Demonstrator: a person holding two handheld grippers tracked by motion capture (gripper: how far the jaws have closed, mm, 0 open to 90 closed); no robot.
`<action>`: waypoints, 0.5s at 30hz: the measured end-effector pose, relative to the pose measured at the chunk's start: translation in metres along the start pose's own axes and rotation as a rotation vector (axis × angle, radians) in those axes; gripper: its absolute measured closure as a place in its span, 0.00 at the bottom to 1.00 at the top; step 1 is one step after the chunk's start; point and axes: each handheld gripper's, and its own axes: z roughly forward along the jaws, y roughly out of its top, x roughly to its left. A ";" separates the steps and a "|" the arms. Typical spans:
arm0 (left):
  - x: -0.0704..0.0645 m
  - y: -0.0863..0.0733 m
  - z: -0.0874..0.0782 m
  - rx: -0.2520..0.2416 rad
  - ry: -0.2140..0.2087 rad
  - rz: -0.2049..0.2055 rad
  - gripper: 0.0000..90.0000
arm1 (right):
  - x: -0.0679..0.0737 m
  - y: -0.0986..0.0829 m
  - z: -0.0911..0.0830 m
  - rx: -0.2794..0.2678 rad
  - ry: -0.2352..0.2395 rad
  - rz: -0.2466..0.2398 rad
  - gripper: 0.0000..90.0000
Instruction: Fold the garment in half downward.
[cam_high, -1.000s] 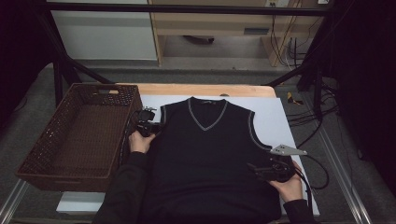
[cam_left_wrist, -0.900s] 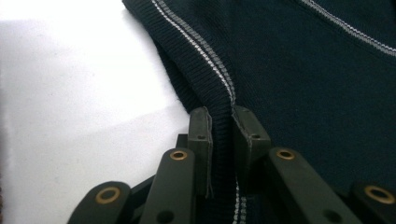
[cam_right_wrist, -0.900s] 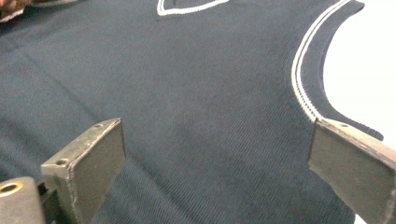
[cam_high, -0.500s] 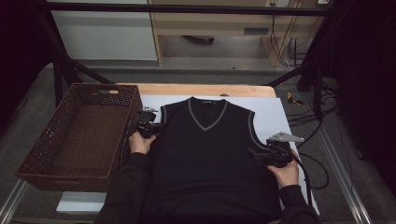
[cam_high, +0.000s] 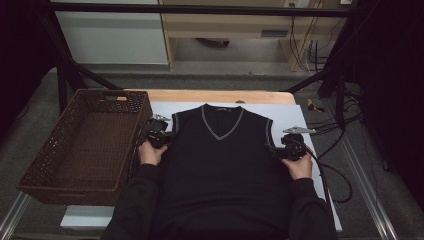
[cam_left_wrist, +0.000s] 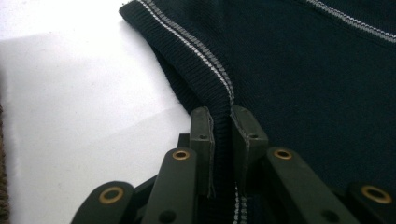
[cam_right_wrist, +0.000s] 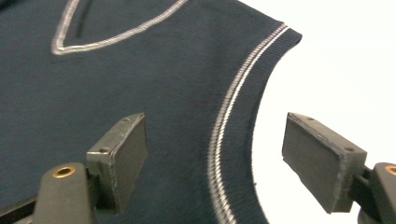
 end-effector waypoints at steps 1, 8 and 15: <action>0.000 0.000 0.000 0.000 -0.001 0.001 0.87 | -0.001 0.001 0.002 0.005 -0.006 0.000 0.31; 0.000 -0.001 0.000 -0.004 -0.002 0.004 0.87 | -0.013 0.001 0.018 0.055 -0.032 0.019 0.45; 0.000 -0.001 0.000 -0.009 -0.006 0.003 0.88 | -0.013 0.003 0.027 0.099 -0.032 0.029 0.56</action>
